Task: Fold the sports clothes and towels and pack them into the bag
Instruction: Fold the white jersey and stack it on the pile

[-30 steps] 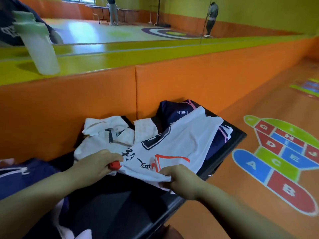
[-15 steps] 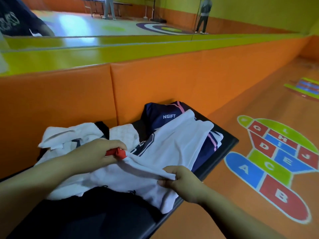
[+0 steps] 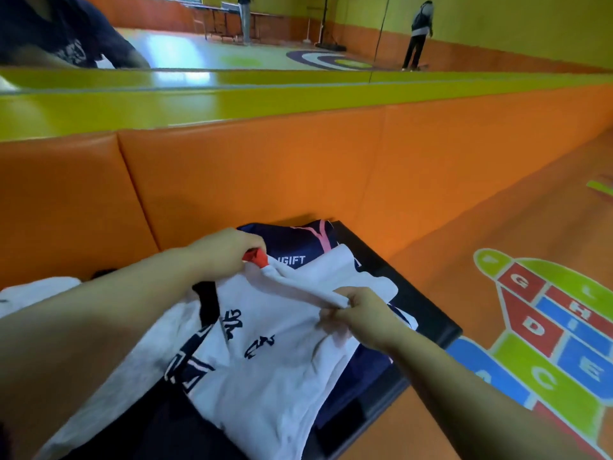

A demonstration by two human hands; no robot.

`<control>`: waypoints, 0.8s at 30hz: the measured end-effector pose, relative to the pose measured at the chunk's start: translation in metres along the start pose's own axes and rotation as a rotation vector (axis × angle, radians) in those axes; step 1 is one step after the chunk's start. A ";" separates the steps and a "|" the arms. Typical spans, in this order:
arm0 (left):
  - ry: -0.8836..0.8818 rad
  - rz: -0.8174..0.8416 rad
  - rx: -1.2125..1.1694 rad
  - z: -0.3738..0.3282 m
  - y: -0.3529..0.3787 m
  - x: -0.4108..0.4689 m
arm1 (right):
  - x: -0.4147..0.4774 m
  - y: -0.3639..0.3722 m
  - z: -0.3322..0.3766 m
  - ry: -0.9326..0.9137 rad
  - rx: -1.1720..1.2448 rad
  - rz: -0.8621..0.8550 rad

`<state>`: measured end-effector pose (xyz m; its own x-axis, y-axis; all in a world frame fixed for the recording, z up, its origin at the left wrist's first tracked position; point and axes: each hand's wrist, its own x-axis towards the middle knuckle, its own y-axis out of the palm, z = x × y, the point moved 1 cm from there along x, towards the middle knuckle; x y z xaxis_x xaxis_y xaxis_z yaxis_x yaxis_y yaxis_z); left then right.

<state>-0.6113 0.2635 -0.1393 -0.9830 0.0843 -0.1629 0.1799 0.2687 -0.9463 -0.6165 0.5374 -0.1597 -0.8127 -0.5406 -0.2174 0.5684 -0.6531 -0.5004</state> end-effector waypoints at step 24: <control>0.003 -0.116 -0.178 -0.081 0.041 0.078 | 0.043 -0.081 -0.072 0.098 -0.310 -0.410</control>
<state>-0.6773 0.3585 -0.1678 -0.9975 0.0452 -0.0545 0.0689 0.4417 -0.8945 -0.7069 0.6050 -0.1888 -0.9771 -0.2116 -0.0211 0.1479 -0.6049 -0.7825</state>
